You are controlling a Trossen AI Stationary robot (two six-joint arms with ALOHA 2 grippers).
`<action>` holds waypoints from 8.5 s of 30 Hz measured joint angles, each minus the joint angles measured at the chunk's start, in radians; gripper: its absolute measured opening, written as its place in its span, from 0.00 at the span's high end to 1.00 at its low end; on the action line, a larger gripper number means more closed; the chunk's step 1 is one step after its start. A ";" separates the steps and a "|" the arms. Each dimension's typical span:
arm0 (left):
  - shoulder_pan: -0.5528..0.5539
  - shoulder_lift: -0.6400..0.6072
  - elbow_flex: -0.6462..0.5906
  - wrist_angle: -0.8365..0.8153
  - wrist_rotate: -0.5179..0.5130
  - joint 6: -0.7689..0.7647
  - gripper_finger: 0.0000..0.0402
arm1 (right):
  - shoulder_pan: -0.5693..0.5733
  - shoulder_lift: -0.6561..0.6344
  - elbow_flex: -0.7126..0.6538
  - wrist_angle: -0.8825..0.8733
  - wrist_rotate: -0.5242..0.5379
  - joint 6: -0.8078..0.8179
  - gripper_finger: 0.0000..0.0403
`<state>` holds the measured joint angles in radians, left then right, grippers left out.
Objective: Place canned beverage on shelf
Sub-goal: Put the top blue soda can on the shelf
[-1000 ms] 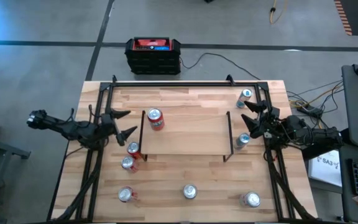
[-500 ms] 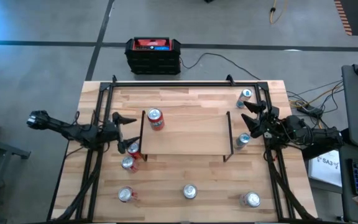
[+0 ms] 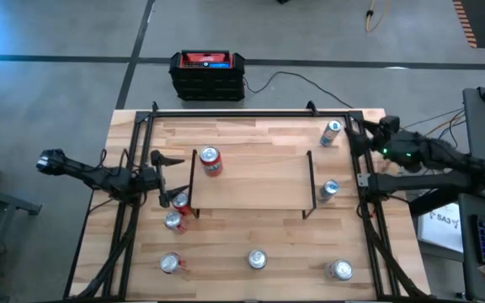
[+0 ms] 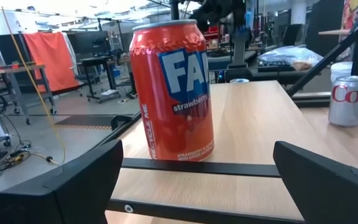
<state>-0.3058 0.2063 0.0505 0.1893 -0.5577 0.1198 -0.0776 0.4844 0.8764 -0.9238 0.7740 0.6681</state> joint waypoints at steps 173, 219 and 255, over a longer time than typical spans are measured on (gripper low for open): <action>0.000 0.010 0.000 -0.004 0.000 -0.001 0.00 | -0.069 1.056 1.119 -0.647 -0.778 -0.207 0.43; 0.000 0.010 0.000 -0.004 0.000 -0.001 0.00 | -0.025 1.036 1.017 -0.644 -0.805 -0.272 0.34; 0.000 0.010 0.000 -0.004 0.000 -0.001 0.00 | 0.095 0.845 0.815 -0.645 -0.670 0.110 0.36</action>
<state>-0.3058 0.2168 0.0502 0.1856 -0.5575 0.1184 0.0173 1.3291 1.6917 -1.5693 0.1045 0.7781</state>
